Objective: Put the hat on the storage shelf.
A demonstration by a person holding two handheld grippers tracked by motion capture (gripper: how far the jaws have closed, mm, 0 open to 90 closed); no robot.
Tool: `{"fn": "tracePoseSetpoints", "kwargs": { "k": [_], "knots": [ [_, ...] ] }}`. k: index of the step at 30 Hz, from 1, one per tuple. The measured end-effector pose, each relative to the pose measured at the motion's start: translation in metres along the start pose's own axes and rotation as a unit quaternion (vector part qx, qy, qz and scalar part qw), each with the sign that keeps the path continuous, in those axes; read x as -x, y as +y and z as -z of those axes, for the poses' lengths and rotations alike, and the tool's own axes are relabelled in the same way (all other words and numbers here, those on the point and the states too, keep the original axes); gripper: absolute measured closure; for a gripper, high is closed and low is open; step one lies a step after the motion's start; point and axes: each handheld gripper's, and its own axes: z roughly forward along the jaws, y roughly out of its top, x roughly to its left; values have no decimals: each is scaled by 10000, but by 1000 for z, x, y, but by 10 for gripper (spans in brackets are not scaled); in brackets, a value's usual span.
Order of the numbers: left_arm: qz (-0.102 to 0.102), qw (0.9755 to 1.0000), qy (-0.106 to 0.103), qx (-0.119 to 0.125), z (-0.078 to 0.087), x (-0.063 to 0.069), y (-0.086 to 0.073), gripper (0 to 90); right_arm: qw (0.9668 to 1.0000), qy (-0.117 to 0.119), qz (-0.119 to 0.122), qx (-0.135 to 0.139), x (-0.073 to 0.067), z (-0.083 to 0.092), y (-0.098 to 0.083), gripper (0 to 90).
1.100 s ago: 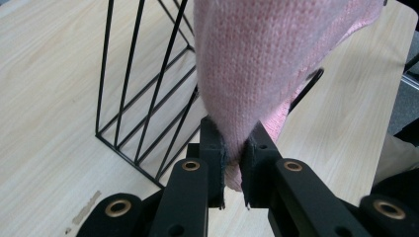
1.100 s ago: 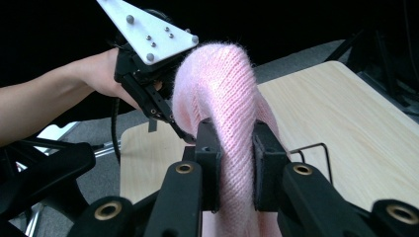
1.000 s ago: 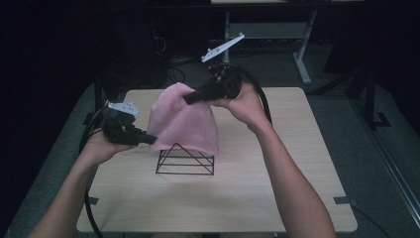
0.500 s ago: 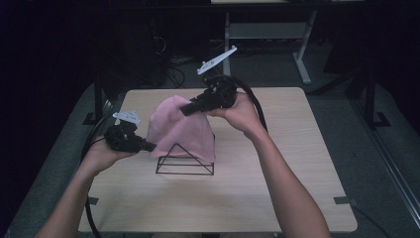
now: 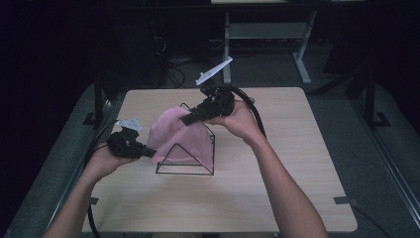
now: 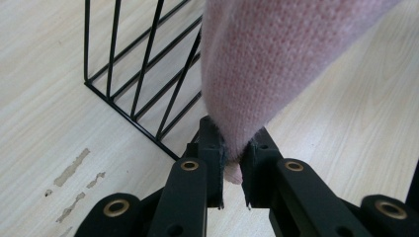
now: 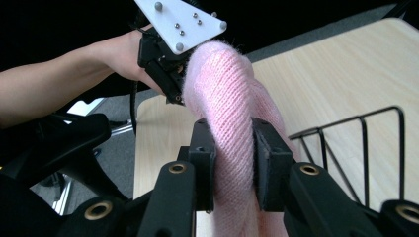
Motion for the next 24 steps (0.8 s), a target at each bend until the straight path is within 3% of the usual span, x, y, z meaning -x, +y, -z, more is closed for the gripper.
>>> {"fn": "tracePoseSetpoints", "kwargs": {
  "k": [1,11,18,24],
  "knots": [
    [68,10000,12,-1,-1,0,-1,809,10000,-1,40,-6,1,-1,-1,725],
    [-76,9996,125,-232,-10,0,-4,808,9999,126,-28,-80,3,-9,-9,708],
    [-2,9996,96,-271,-17,-1,-12,808,9996,201,-124,-128,1,-15,-16,692],
    [-94,9987,87,-494,-27,-2,-18,803,9992,302,-94,-260,0,-23,-25,691]
  ]
}}
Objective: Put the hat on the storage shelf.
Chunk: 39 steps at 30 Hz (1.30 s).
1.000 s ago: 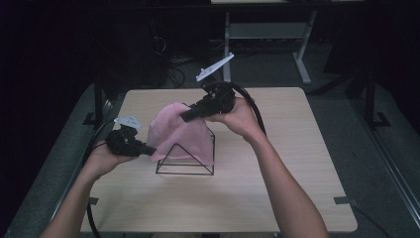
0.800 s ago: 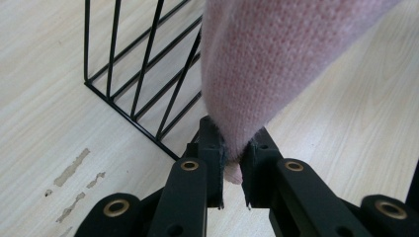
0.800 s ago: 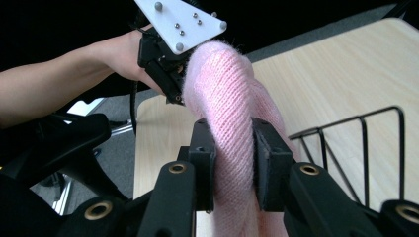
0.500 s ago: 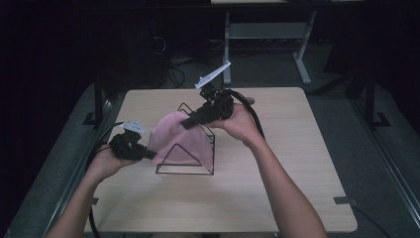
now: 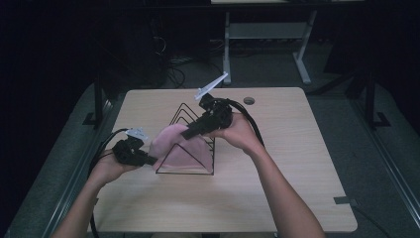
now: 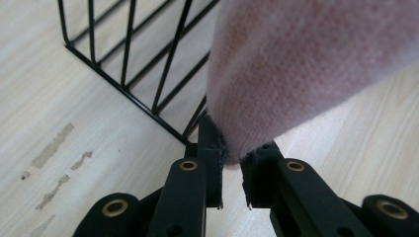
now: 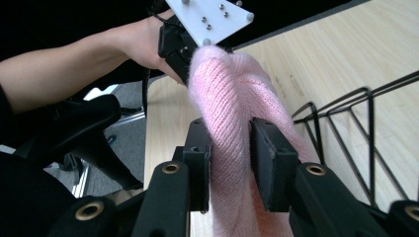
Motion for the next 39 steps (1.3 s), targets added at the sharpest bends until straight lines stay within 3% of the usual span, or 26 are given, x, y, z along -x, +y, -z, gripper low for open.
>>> {"fn": "tracePoseSetpoints", "kwargs": {
  "k": [6,13,18,29,30,31,39],
  "knots": [
    [-24,9998,74,-173,-10,0,-2,804,9998,68,-108,-125,3,-9,-10,689],
    [-3,9994,121,-315,-15,-2,-3,813,9999,41,-62,-132,3,-12,-14,662],
    [-40,9992,146,-377,-18,-3,-2,812,9998,-121,141,2,-2,-10,-12,802],
    [-139,9982,143,-563,-25,-4,-1,809,9995,-212,208,-83,-5,-19,-3,824],
    [-16,9987,154,-478,-27,-2,-2,812,9995,-223,188,-92,-5,-19,-3,825],
    [-22,9987,147,-485,-28,-2,-1,812,9996,-213,172,-95,-5,-20,-3,827],
    [-225,9970,188,-718,-30,-5,-1,812,9997,-185,122,-117,-3,-25,-8,827]
  ]
}}
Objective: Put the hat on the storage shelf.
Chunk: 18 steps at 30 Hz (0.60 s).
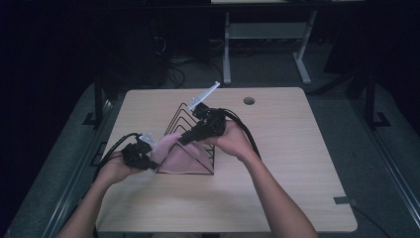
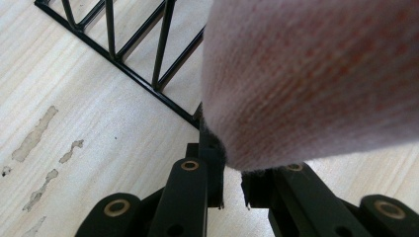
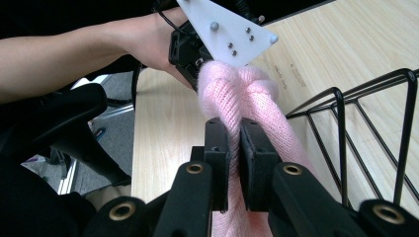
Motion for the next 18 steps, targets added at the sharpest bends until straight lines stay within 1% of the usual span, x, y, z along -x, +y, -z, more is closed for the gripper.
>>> {"fn": "tracePoseSetpoints", "kwargs": {
  "k": [2,3,4,5,6,7,8,9,10,12,13,14,16,17,18],
  "knots": [
    [7,10000,-12,13,0,0,0,810,10000,-12,12,6,0,0,0,825],
    [142,9998,-16,115,0,2,-1,804,10000,-11,18,15,0,1,-1,819],
    [80,9999,-4,83,1,1,-1,790,10000,7,5,23,-1,1,-1,807],
    [48,9999,1,127,3,1,-1,752,10000,33,-5,56,-1,1,-2,785],
    [94,9998,-30,185,5,0,-2,724,10000,33,0,74,-2,2,-2,749],
    [196,9994,-46,295,6,1,-2,715,9999,70,19,115,-2,4,-3,736],
    [174,9993,-57,318,8,0,-2,702,9997,189,-47,151,-3,6,-4,723],
    [205,9991,-73,365,10,0,-3,693,9996,235,-9,163,-2,8,-4,715],
    [204,9990,-77,394,12,-1,-4,691,9997,184,-12,182,-3,10,-5,700],
    [227,9989,-84,413,15,-1,-5,677,9996,171,-49,210,-3,16,-6,662],
    [222,9988,-85,424,16,-1,-5,665,9996,116,-44,262,-1,21,-8,634],
    [231,9987,-96,454,17,0,-5,665,9996,116,-44,262,-1,21,-8,634],
    [219,9986,-88,470,20,0,-5,654,9995,98,-118,276,0,26,-10,616],
    [194,9986,-61,483,21,0,-5,650,9994,89,-152,291,1,29,-11,602],
    [193,9986,-79,484,22,0,-5,645,9994,54,-154,309,2,31,-12,579]
  ]
}}
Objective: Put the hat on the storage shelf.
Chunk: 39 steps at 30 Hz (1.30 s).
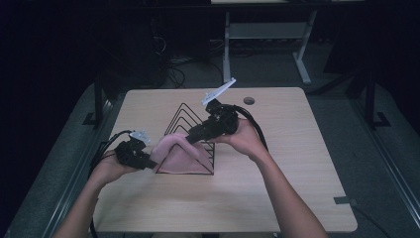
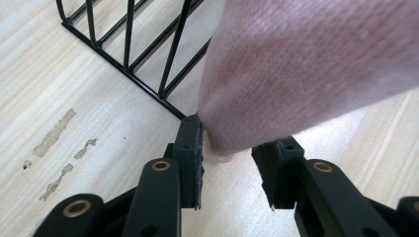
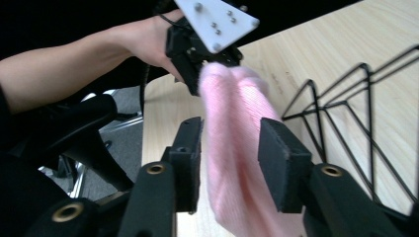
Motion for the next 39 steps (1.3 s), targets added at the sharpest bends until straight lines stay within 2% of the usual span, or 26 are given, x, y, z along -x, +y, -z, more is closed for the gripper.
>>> {"fn": "tracePoseSetpoints", "kwargs": {
  "k": [4,7,8,9,12,13,15,17,35,39],
  "knots": [
    [-50,10000,16,7,4,-1,0,629,9999,-125,-79,64,6,9,-6,521],
    [10,10000,13,67,5,-1,-3,620,9995,-237,-218,79,11,17,-13,485],
    [46,10000,0,55,5,-1,-4,610,9989,-341,-329,43,16,23,-21,470],
    [39,10000,5,49,5,-2,-4,610,9989,-341,-329,43,16,23,-21,470],
    [65,10000,2,51,5,-2,-6,603,9975,-468,-528,42,24,30,-31,444],
    [63,10000,5,54,5,-2,-6,596,9964,-520,-664,83,27,35,-38,421],
    [57,10000,2,56,6,-1,-7,595,9960,-543,-694,143,29,37,-41,408],
    [36,10000,14,53,6,0,-7,590,9948,-586,-823,142,31,40,-46,400],
    [-47,10000,-5,79,12,3,-7,540,9885,-1022,-1082,270,36,72,-76,342],
    [-3,9999,-18,108,14,4,-8,514,9866,-1128,-1153,240,36,81,-86,332]
  ]
}}
